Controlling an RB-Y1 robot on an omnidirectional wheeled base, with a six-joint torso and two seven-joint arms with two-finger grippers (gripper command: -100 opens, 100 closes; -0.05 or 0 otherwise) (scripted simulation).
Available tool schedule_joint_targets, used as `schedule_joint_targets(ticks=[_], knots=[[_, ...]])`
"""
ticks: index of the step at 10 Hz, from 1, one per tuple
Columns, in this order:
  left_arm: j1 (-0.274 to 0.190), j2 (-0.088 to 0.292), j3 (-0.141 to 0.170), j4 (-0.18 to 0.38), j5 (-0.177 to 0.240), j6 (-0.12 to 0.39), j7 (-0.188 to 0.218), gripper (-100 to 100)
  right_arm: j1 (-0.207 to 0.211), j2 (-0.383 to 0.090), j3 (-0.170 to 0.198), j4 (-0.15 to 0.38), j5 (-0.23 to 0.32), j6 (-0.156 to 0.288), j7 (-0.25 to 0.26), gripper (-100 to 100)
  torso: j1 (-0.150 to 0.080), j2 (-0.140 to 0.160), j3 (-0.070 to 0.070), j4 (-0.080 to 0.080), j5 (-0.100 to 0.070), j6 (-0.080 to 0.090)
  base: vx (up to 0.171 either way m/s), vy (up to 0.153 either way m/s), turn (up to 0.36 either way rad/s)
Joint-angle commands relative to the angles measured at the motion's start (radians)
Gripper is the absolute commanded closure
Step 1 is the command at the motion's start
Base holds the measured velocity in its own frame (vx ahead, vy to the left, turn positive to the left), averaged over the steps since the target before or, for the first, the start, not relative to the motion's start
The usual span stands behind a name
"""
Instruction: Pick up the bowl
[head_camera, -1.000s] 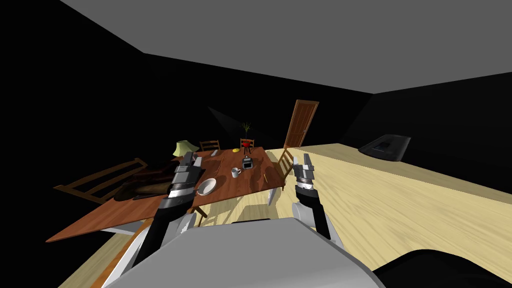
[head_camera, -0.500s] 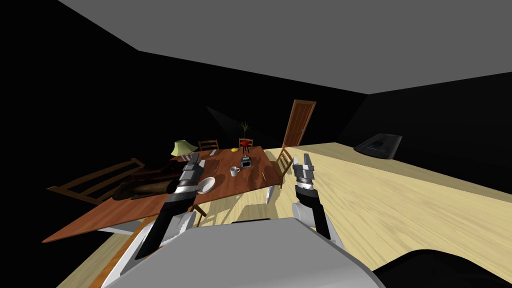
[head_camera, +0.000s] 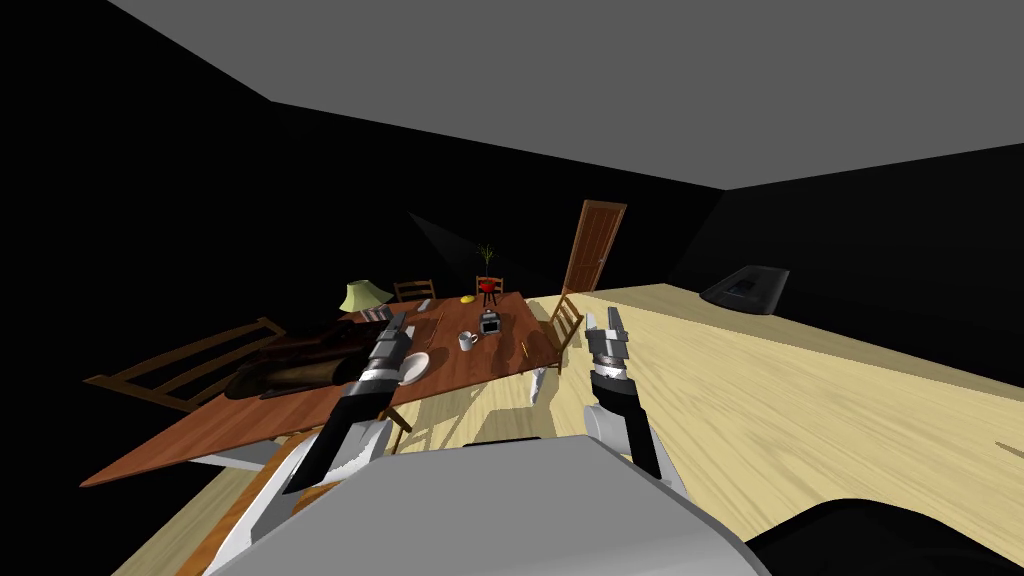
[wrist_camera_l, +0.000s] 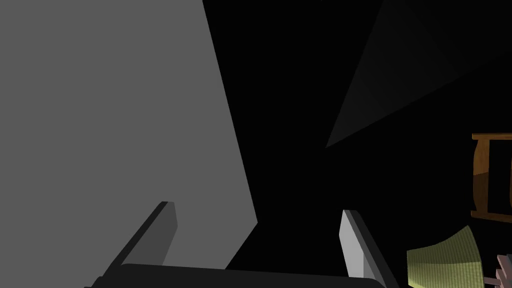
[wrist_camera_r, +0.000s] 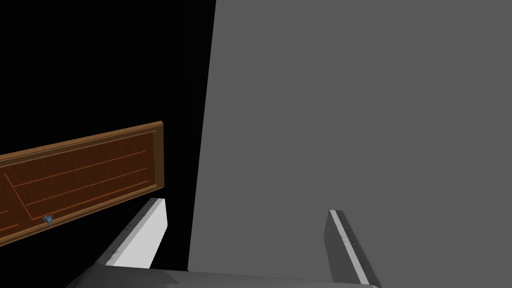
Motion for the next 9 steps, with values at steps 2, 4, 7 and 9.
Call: schedule_joint_targets(ticks=[2, 4, 7, 9], knots=[[-0.011, 0.021, 0.004, 0.024, 0.023, 0.072, 0.000, -100, 0.000, 0.000, 0.000, 0.000, 0.000, 0.000, 0.000, 0, 0.000, 0.000, 0.000, 0.000, 0.000, 0.000, -0.031, -0.010, -0.025], [-0.023, 0.036, 0.007, 0.045, 0.038, 0.122, 0.000, -100, 0.000, 0.000, 0.000, 0.000, 0.000, 0.000, 0.000, 0, 0.000, 0.000, 0.000, 0.000, 0.000, 0.000, -0.025, -0.010, -0.035], [-0.034, 0.051, 0.011, 0.067, 0.055, 0.182, 0.000, -100, 0.000, 0.000, 0.000, 0.000, 0.000, 0.000, 0.000, 0, 0.000, 0.000, 0.000, 0.000, 0.000, 0.000, -0.025, -0.008, -0.029], [-0.046, 0.067, 0.015, 0.089, 0.071, 0.236, -0.001, -100, 0.000, 0.000, 0.000, 0.000, 0.000, 0.000, 0.000, 0, 0.000, 0.000, 0.000, 0.000, 0.000, 0.000, -0.023, -0.008, -0.033]])
